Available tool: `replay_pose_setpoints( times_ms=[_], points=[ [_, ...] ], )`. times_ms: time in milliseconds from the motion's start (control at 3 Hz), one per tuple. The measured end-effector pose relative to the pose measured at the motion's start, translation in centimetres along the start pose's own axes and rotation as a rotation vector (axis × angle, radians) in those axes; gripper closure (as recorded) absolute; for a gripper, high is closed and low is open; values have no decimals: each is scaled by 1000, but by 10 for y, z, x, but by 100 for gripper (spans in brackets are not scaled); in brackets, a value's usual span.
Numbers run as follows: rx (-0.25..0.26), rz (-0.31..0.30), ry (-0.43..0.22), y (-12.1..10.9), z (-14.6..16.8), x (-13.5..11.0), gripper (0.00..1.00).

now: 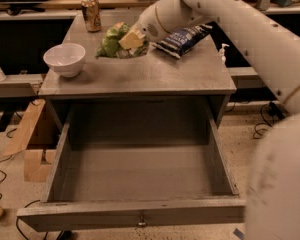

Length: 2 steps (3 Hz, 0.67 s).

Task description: Place green jalapeno chip bag into middle drawer

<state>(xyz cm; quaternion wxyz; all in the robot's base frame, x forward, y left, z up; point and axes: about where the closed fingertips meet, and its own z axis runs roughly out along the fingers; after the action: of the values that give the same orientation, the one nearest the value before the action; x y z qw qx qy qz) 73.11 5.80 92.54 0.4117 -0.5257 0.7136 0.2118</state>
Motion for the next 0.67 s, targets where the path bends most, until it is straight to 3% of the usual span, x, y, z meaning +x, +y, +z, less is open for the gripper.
replay_pose_setpoints(
  times_ms=[333,667],
  points=[
    [-52,-23,-58,56,-34,14,100],
    [-172,-69,-55,120,-46,57,100]
  ],
)
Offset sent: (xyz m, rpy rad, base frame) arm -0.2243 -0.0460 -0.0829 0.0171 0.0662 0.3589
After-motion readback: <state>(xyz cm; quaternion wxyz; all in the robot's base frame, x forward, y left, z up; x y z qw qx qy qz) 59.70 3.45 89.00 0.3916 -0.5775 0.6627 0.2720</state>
